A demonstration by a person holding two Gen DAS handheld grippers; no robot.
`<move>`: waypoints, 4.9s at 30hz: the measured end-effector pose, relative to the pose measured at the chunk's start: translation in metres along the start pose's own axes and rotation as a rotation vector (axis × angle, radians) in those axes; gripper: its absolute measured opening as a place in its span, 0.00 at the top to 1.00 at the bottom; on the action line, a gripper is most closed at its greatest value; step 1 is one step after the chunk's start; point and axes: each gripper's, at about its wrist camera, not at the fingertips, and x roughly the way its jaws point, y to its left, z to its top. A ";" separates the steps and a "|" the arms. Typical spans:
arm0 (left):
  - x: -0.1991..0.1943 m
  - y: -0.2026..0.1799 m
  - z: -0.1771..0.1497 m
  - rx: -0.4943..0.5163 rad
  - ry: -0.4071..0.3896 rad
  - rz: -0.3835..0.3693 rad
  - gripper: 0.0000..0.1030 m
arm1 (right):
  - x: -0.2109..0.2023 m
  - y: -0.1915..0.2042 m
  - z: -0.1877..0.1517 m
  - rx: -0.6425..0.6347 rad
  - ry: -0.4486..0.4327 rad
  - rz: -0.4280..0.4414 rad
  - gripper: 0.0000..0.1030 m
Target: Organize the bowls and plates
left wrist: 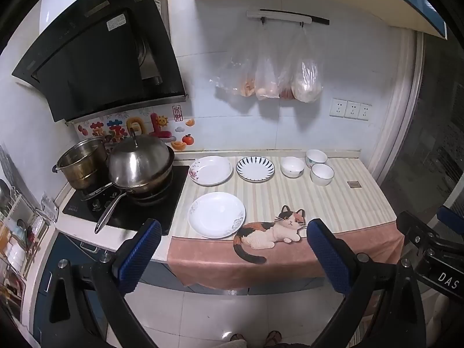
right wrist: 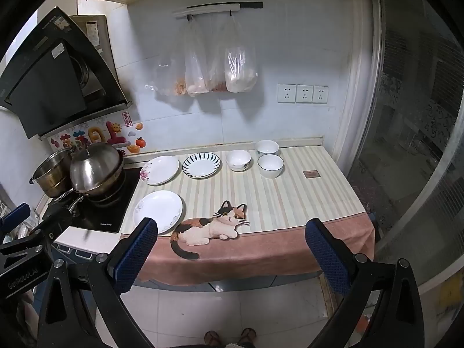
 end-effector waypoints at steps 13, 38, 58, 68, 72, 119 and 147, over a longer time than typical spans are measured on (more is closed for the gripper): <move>0.000 0.000 0.000 -0.002 0.007 -0.002 0.00 | -0.001 -0.001 0.001 -0.004 -0.001 -0.005 0.00; -0.002 -0.001 0.003 -0.006 0.005 -0.003 0.00 | -0.005 -0.006 0.003 -0.005 -0.004 -0.003 0.00; -0.005 -0.004 0.002 -0.006 0.001 -0.006 0.00 | -0.008 -0.006 -0.001 -0.006 -0.007 -0.003 0.00; -0.004 -0.003 0.001 -0.006 0.001 -0.005 0.00 | -0.012 -0.001 -0.002 -0.011 -0.012 -0.007 0.00; -0.004 -0.003 0.001 -0.007 0.000 -0.005 0.00 | -0.011 -0.001 -0.001 -0.009 -0.012 -0.005 0.00; 0.311 0.115 -0.028 -0.157 0.364 0.197 0.01 | 0.354 0.098 -0.004 -0.067 0.372 0.226 0.00; 0.534 0.142 -0.078 -0.371 0.777 0.070 0.59 | 0.683 0.196 -0.041 -0.228 0.897 0.509 0.83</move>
